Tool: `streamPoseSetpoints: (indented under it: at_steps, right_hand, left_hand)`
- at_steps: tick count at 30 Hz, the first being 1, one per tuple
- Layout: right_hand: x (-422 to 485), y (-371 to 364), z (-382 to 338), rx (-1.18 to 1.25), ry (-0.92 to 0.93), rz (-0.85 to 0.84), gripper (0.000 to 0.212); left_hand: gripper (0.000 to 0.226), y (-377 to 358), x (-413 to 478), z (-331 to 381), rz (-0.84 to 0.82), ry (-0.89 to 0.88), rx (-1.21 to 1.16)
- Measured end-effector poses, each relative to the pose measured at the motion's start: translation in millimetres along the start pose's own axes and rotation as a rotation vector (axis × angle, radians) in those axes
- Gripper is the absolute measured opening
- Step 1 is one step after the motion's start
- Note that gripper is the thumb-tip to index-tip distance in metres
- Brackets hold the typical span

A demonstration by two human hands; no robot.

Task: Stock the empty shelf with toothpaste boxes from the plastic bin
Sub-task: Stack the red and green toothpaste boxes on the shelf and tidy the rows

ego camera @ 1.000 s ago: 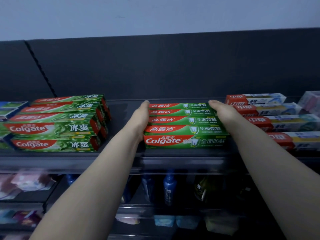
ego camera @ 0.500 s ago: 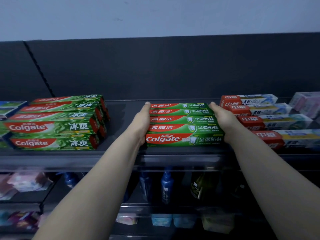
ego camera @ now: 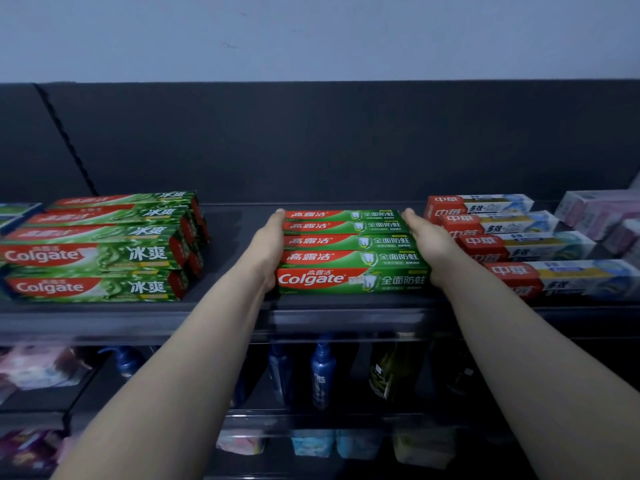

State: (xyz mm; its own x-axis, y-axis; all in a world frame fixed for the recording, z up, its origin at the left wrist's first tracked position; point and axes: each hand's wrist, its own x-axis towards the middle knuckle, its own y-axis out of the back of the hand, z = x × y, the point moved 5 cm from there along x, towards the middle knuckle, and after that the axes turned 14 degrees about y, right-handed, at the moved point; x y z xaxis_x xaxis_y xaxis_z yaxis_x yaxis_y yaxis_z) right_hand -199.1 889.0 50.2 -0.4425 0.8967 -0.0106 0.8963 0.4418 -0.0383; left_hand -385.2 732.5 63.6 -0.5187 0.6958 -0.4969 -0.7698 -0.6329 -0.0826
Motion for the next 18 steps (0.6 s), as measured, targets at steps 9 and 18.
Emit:
streamPoseSetpoints:
  at_steps: [9, 18]
  right_hand:
    - [-66, -108, -95, -0.706, 0.976, -0.104, 0.051]
    - [-108, -277, -28, -0.336, 0.537, -0.559, 0.094]
  left_hand:
    - [0.056, 64, -100, 52, 0.381, -1.047, 0.741]
    - [0.05, 272, -107, 23, 0.908, -0.707, 0.43]
